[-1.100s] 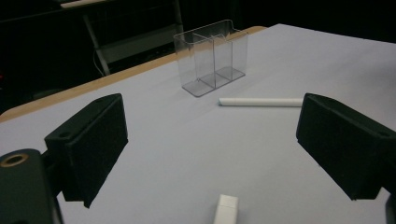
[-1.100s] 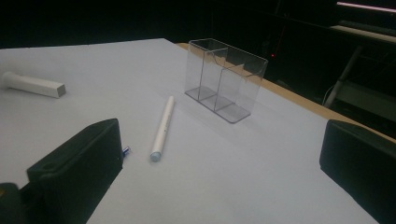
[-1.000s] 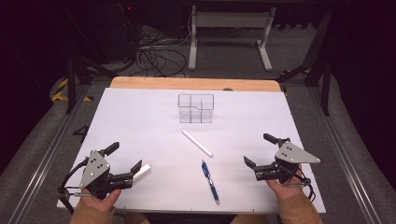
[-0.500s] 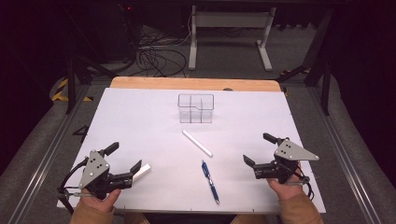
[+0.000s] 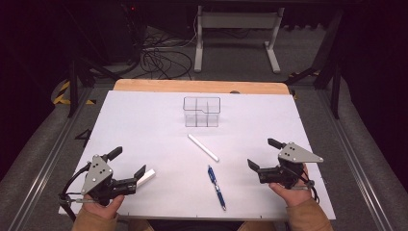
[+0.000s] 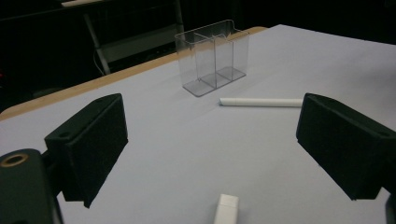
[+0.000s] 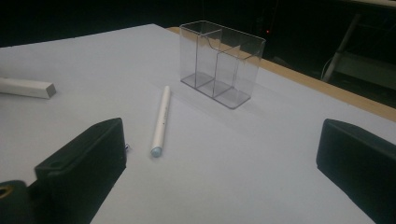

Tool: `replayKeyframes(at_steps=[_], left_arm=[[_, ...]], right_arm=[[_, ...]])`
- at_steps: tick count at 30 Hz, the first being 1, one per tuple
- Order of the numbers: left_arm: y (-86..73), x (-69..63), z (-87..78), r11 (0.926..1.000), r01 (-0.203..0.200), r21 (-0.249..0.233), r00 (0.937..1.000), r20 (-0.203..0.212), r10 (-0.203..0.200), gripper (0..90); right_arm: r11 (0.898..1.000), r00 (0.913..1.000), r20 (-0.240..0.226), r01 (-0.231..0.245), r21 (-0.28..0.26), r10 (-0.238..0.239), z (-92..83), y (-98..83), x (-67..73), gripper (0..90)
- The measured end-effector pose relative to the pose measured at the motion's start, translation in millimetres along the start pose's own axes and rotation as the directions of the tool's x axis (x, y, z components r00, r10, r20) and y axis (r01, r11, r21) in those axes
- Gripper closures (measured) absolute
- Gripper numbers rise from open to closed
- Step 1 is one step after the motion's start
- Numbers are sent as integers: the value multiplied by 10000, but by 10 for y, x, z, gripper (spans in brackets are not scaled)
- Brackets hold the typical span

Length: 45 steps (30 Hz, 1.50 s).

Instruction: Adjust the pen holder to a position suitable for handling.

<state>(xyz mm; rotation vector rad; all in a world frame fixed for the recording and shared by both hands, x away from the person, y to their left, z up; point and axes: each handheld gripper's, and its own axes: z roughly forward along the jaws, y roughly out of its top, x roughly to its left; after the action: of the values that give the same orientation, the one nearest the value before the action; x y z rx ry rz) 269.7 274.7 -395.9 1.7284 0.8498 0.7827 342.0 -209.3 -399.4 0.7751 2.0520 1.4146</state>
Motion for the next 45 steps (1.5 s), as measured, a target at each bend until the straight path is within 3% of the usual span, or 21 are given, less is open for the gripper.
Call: replayKeyframes(at_steps=[4, 6, 11, 16, 23, 27, 39, 45], left_arm=[[2, -2, 1, 10000, -9, 2, 10000, -13, 9, 96], [2, -2, 0, 10000, -24, 9, 10000, -29, 24, 96], [1, 1, -2, 10000, -9, 2, 10000, -66, 9, 96], [1, 0, -6, 10000, 1, -4, 10000, -81, -1, 96], [0, 2, -6, 10000, -3, 4, 10000, -95, 3, 96], [1, 1, -8, 10000, -32, -17, 9999, -106, 32, 96], [1, 2, -9, 10000, -39, -17, 9999, -124, 39, 96], [-2, 5, -8, 10000, -50, 10, 9999, -131, 50, 97]], right_arm=[[10000, 10000, 32, 54, 42, -54, -11, 24, 4, 93], [9996, 9998, -182, -37, 283, 42, 1, 47, 1, 91], [9996, 9997, -205, 153, 251, -148, 24, 130, 41, 109], [9981, 9942, -1075, -22, 609, 88, 116, 248, 77, 153], [9958, 9923, -1207, 392, 825, -291, 229, 366, 180, 166], [9952, 9909, -1277, 542, 818, -435, 271, 418, 234, 217], [9924, 9877, -1497, 605, 1068, -441, 410, 486, 368, 272], [9950, 9892, -1278, 795, 604, -713, 387, 496, 372, 318]])
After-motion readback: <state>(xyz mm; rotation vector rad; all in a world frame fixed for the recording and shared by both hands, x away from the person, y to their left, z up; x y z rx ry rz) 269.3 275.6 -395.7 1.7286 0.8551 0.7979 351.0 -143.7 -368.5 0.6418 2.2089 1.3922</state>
